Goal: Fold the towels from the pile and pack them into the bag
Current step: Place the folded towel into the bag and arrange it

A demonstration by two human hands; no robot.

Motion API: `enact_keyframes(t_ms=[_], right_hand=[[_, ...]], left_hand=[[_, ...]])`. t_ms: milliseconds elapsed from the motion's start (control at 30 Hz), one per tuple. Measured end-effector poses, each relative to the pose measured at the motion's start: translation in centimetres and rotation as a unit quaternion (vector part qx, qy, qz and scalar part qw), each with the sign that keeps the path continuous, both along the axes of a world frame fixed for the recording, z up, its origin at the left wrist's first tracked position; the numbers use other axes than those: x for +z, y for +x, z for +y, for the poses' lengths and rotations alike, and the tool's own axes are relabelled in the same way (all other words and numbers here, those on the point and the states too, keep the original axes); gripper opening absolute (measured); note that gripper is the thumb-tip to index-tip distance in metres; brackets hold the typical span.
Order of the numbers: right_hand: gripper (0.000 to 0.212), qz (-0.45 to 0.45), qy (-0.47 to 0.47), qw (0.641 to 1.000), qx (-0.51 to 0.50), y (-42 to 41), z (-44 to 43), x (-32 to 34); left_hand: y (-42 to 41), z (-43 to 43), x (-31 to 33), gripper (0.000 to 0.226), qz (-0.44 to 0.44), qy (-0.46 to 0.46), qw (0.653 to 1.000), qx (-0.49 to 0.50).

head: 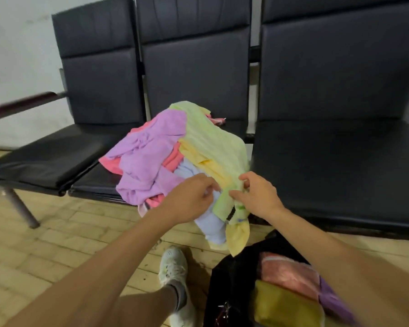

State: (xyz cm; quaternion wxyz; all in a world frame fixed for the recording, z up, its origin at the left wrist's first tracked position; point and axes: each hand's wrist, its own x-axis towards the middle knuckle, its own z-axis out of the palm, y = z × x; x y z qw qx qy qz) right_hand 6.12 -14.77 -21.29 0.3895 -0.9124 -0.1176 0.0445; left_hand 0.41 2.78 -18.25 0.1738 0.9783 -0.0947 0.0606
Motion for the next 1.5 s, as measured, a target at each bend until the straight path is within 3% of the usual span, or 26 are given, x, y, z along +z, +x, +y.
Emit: enact_keyframes(t_ms=[133,400,500,600,633,700,767,800,900,1000,1100,1233,1433,1500], right_hand=[[0.028,-0.001,0.006,1.0,-0.012,0.7,-0.1,0.3],[0.026,0.029,0.171,0.98,-0.096,0.6,-7.0,3.2],[0.03,0.091,0.314,0.931,-0.163,1.1,-10.8,3.8],[0.032,0.147,0.503,0.831,-0.185,0.8,-14.7,4.9],[0.032,0.157,0.544,0.802,-0.189,0.6,-15.9,5.3],[0.031,0.161,0.572,0.778,-0.205,0.7,-18.1,5.7],[0.03,0.163,0.543,0.79,-0.234,1.0,-19.8,6.1],[0.032,0.148,0.501,0.815,-0.249,1.3,-20.7,5.9],[0.031,0.048,0.252,0.936,-0.241,1.5,-23.3,5.1],[0.026,0.01,0.087,0.976,-0.2,0.9,-25.6,4.1],[0.017,-0.008,-0.033,0.989,-0.144,0.5,-27.0,4.1],[0.023,-0.007,-0.148,0.986,-0.077,0.1,-28.2,3.6],[0.046,-0.086,-0.175,0.981,0.001,-0.4,-27.1,2.1],[0.047,-0.119,-0.171,0.977,0.047,-0.7,-26.0,1.9]], left_hand=[[0.8,-1.1,0.1,0.027,-0.003,-0.012,1.0,0.002],[2.8,-5.2,1.8,0.035,-0.034,-0.102,0.994,0.024],[3.5,-7.7,2.0,0.052,-0.019,-0.101,0.995,0.001],[4.1,-10.1,1.8,0.061,0.007,-0.08,0.997,-0.007],[4.3,-10.9,1.6,0.062,0.017,-0.075,0.997,-0.009],[4.8,-12.6,1.2,0.062,0.047,-0.072,0.996,-0.011],[5.2,-14.2,0.6,0.057,0.069,-0.056,0.996,-0.019],[5.3,-15.0,0.4,0.053,0.072,-0.037,0.996,-0.027],[5.8,-16.3,-0.1,0.044,0.069,0.037,0.996,-0.048],[6.2,-16.7,-0.5,0.048,0.081,0.088,0.991,-0.055],[6.1,-17.2,-0.7,0.042,0.069,0.127,0.988,-0.062],[5.6,-17.9,-1.3,0.012,-0.007,0.158,0.984,-0.085],[3.6,-19.6,-0.8,0.007,0.035,-0.053,0.984,-0.164],[2.4,-20.2,-0.8,0.005,0.043,-0.079,0.974,-0.207]])
